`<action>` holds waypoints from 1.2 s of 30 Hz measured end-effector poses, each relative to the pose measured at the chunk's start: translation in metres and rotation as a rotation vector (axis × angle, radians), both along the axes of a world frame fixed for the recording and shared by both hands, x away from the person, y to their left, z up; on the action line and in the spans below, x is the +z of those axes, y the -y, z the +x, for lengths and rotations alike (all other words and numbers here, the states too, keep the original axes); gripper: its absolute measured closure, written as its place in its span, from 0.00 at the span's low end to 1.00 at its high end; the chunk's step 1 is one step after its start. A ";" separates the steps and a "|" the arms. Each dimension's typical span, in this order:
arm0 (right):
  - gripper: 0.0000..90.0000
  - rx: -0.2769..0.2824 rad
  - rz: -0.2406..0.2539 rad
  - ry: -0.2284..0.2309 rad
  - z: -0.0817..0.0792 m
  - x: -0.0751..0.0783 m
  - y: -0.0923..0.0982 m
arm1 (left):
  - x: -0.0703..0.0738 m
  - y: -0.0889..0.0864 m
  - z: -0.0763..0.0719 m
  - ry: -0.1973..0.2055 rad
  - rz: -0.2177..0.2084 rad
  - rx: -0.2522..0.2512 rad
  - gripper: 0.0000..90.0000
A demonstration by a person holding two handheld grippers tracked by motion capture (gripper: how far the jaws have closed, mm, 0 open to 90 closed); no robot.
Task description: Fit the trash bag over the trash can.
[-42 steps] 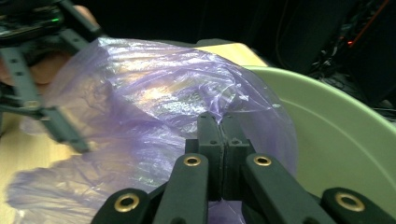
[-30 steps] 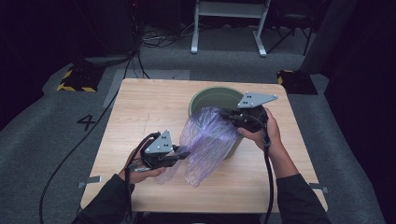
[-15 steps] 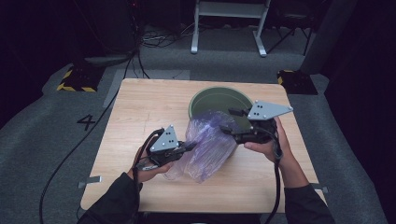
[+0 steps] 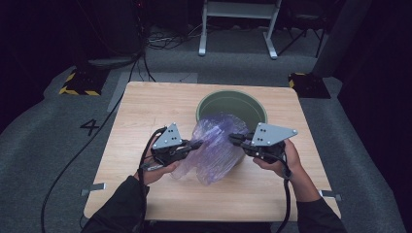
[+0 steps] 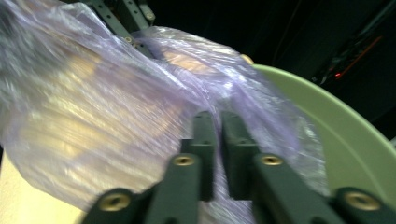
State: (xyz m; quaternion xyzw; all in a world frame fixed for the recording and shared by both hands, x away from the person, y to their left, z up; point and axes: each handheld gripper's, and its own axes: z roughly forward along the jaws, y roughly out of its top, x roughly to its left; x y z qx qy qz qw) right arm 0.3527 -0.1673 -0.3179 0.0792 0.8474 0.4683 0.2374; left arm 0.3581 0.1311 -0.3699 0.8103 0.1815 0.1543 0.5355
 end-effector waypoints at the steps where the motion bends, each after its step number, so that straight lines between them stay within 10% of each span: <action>1: 1.00 -0.010 0.009 0.008 -0.001 0.001 0.003 | 0.000 -0.001 0.001 0.003 -0.004 0.005 0.98; 24: 1.00 -0.252 0.163 0.024 0.019 -0.004 0.067 | 0.021 -0.015 0.027 0.013 -0.027 0.073 0.83; 33: 1.00 -0.372 0.209 -0.015 0.031 -0.018 0.097 | 0.021 -0.020 0.034 -0.006 -0.028 0.079 0.92; 36: 0.88 -0.375 0.247 -0.009 0.026 -0.016 0.105 | 0.020 -0.018 0.034 -0.005 -0.027 0.076 0.92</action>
